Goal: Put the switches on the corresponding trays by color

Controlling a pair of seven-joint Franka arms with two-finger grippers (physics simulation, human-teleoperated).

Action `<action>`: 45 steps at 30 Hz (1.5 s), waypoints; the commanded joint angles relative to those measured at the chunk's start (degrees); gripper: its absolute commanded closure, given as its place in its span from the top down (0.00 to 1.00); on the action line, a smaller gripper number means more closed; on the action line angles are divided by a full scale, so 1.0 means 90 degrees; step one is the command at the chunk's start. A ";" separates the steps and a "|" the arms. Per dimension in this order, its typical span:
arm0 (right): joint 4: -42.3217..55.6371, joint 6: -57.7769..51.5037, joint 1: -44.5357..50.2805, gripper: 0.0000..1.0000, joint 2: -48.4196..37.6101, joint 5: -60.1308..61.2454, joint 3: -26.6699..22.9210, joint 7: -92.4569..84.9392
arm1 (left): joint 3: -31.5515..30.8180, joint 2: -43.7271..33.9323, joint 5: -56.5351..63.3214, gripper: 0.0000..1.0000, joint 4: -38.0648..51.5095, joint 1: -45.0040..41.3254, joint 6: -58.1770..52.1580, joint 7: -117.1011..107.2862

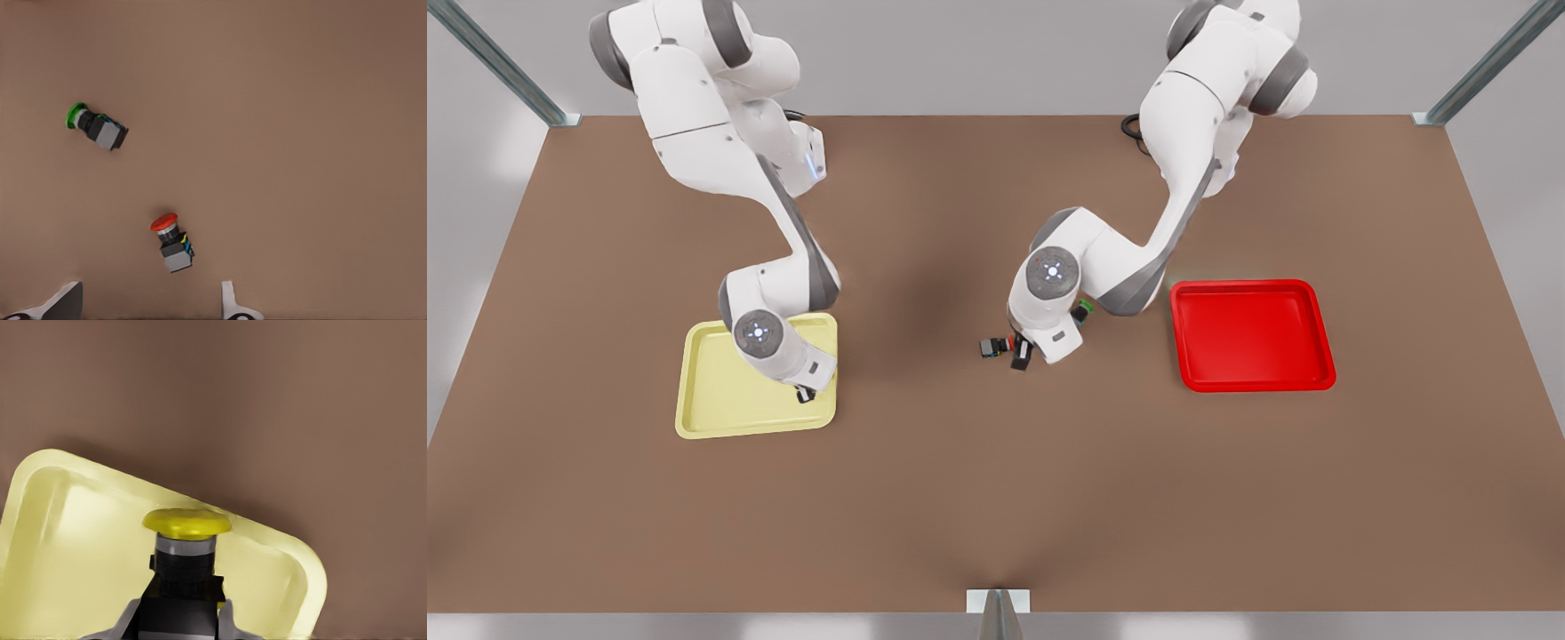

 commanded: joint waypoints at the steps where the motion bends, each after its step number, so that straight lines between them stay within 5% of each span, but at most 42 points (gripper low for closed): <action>1: -0.0051 0.0010 -0.0111 0.48 -0.0015 0.0003 -0.0041 -0.0140 | 0.0000 0.0063 -0.0058 1.00 0.0001 -0.0067 0.0064 -0.0161; 7: -0.0188 0.0156 -0.0610 0.48 0.0102 0.0003 -0.0432 -0.0961 | 0.0009 0.0541 -0.0019 1.00 0.0050 -0.0292 0.0659 -0.1373; 10: -0.0178 0.0117 -0.0600 0.84 0.0102 0.0003 -0.0432 -0.0971 | 0.0019 0.0961 0.0049 1.00 0.0050 -0.0506 0.1167 -0.1588; 17: 0.0007 -0.0341 -0.0561 0.91 -0.0317 0.0169 -0.0422 -0.0805 | 0.0058 0.1342 0.0489 1.00 0.0021 -0.0780 0.1450 -0.2476; 23: 0.2428 -0.2323 -0.0776 0.94 -0.0953 0.0501 -0.0374 0.5306 | 0.0068 0.1479 0.0801 1.00 -0.0009 -0.0887 0.1372 -0.2574; 25: 0.2996 -0.2850 -0.1693 1.00 -0.1098 -0.0026 0.0661 0.8645 | 0.0068 0.1547 0.0850 1.00 -0.0009 -0.0897 0.1363 -0.2564; 26: 0.3375 -0.3817 -0.1636 1.00 -0.1080 -0.0056 0.0525 0.8941 | 0.0068 0.1557 0.0860 1.00 -0.0009 -0.0897 0.1382 -0.2564; 28: 0.3591 -0.3809 -0.1518 1.00 -0.1333 0.0423 -0.0373 0.9155 | 0.0068 0.1616 0.0899 1.00 -0.0009 -0.0897 0.1392 -0.2564; 36: 0.3777 -0.4268 -0.1635 1.00 -0.1548 0.0452 -0.0383 0.9966 | 0.0078 0.1811 0.0899 1.00 -0.0009 -0.0907 0.1431 -0.2574; 40: 0.3875 -0.4258 -0.1615 1.00 -0.1548 0.0433 -0.0383 0.9966 | 0.0078 0.1850 0.0899 0.66 -0.0009 -0.0926 0.1431 -0.2555; 45: 0.3884 -0.4258 -0.1625 1.00 -0.1548 0.0452 -0.0383 0.9966 | 0.0078 0.1850 0.0899 0.58 -0.0009 -0.0926 0.1441 -0.2555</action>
